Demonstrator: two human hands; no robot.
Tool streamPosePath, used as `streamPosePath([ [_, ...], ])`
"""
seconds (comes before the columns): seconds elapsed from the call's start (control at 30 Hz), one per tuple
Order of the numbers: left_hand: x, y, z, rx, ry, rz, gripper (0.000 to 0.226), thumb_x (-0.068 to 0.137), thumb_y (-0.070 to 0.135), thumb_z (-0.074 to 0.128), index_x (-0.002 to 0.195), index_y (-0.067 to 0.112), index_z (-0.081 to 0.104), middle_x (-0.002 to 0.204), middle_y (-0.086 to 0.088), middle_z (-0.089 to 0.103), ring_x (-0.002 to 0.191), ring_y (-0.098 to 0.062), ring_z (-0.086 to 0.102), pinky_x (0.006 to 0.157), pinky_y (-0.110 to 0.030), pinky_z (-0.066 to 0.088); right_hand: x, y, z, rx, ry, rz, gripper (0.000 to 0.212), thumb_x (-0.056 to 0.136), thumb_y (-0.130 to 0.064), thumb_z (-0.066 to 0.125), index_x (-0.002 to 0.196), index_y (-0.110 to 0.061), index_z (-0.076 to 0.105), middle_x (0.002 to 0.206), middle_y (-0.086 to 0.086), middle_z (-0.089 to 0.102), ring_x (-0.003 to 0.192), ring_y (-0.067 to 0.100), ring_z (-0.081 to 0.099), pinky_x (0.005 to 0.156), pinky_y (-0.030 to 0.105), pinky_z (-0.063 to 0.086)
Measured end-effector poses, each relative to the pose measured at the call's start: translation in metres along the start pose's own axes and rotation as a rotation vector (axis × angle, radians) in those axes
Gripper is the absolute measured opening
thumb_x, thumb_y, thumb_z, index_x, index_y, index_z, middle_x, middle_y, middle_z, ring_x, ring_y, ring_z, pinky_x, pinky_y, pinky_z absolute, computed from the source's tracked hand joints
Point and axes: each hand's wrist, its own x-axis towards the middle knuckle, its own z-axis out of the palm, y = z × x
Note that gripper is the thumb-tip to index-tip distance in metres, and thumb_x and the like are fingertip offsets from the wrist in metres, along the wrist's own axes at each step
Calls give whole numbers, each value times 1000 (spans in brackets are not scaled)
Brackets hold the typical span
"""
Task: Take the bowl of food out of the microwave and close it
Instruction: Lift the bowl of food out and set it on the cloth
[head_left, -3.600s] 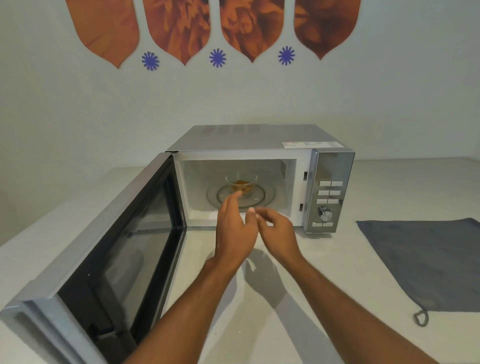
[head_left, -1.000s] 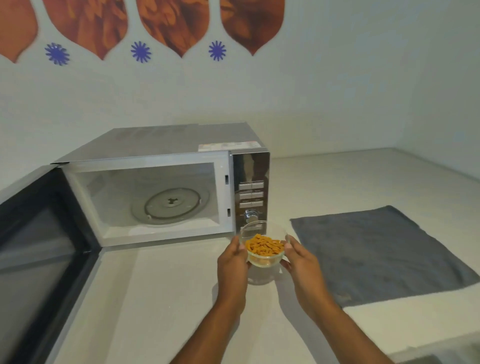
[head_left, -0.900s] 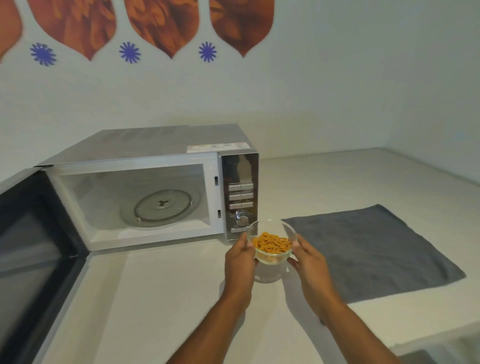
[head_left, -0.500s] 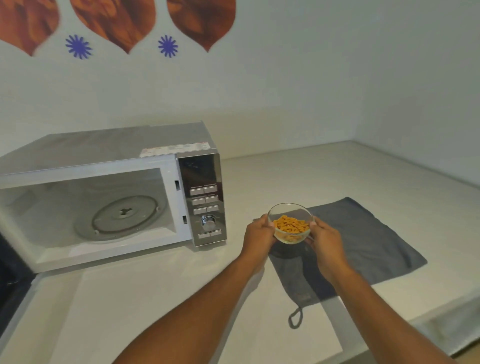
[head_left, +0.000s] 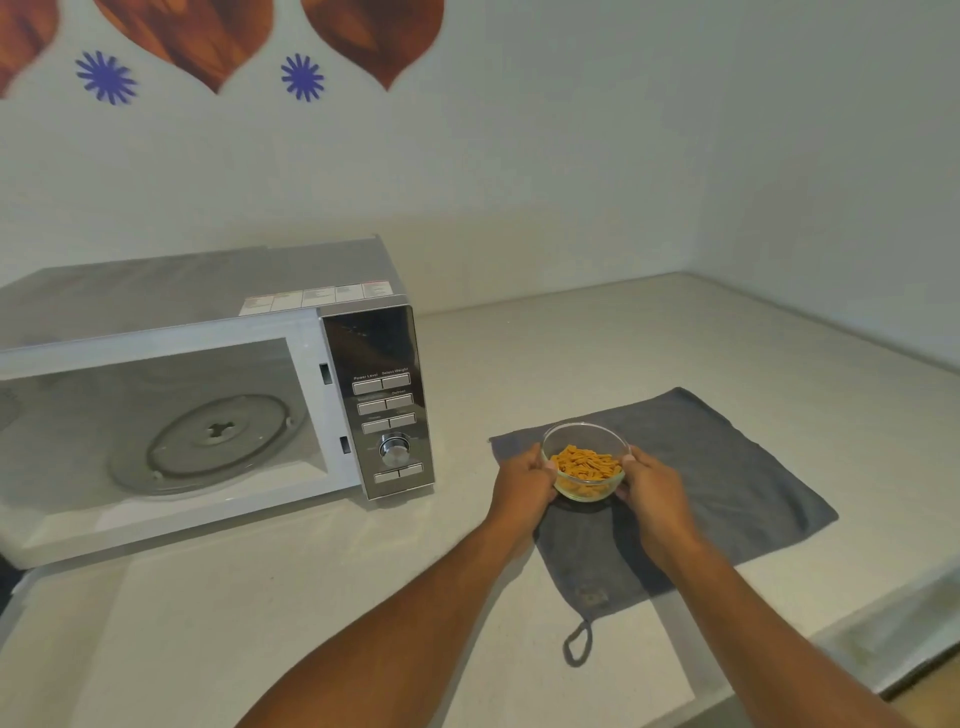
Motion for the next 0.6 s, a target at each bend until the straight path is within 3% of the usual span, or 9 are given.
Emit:
streamPosePath([
  [0.1, -1, -1, -3, 27, -16, -4, 33, 97, 17, 54, 88, 41, 75, 97, 8, 77, 100, -17, 72, 94, -41, 59, -4, -2, 0, -38, -8, -5, 33, 99, -14, 44, 90, -22, 74, 98, 6, 76, 93, 17, 71, 77, 29, 54],
  [0.13, -3, 1, -4, 43, -24, -3, 30, 97, 17, 54, 98, 39, 75, 97, 11, 75, 101, -17, 70, 95, -41, 58, -6, -3, 1, -69, 0, -15, 30, 100, -17, 43, 97, -21, 73, 105, 7, 75, 93, 17, 69, 78, 29, 53],
  [0.23, -11, 4, -12, 96, -15, 31, 41, 99, 19, 53, 140, 19, 56, 134, 0, 65, 122, -23, 61, 106, -45, 50, -20, -10, 0, -293, 127, -119, 41, 100, -31, 43, 137, -14, 52, 141, 9, 56, 116, 24, 58, 97, 44, 50],
  [0.3, -22, 7, -22, 121, 64, 74, 48, 100, 21, 52, 148, 14, 46, 149, -5, 53, 133, -25, 54, 111, -46, 45, -37, -15, 4, -336, 221, -282, 44, 100, -35, 44, 140, -16, 48, 142, 7, 54, 125, 26, 55, 99, 53, 50],
  [0.37, -36, 8, -36, 110, 155, 130, 48, 101, 23, 51, 148, 16, 47, 148, -6, 55, 132, -25, 55, 110, -46, 45, -60, -19, 15, -275, 240, -454, 29, 100, -30, 47, 125, -22, 60, 122, 2, 64, 111, 18, 61, 93, 43, 54],
  [0.47, -66, 5, -65, 42, 258, 165, 43, 101, 22, 53, 144, 18, 51, 143, -3, 59, 129, -19, 57, 111, -44, 46, -96, -15, 43, -208, 44, -552, 15, 101, -26, 49, 100, -32, 63, 95, -7, 66, 87, 6, 62, 73, 23, 52],
  [0.6, -110, -6, -116, 18, 426, 193, 35, 100, 19, 58, 135, 17, 62, 129, 0, 68, 118, -15, 64, 107, -42, 50, -132, 7, 91, -186, -220, -558, 15, 98, -17, 55, 100, -23, 69, 97, -7, 71, 91, -1, 64, 71, 8, 47],
])
